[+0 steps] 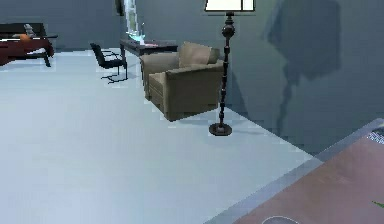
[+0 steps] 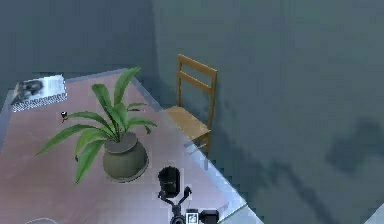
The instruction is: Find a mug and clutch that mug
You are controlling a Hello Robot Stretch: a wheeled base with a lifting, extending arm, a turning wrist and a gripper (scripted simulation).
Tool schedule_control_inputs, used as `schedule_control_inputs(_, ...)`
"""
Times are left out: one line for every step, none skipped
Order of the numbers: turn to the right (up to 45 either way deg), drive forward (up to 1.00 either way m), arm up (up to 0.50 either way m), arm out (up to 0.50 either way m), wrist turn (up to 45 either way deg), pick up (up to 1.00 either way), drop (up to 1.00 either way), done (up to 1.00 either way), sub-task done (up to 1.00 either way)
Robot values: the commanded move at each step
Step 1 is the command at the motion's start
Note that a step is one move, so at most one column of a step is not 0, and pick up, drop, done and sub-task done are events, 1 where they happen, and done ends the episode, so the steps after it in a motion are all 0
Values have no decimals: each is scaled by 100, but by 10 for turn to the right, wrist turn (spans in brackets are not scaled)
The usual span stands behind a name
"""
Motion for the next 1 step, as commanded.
schedule_control_inputs(0,0,0,0,0,100,0,0,0)
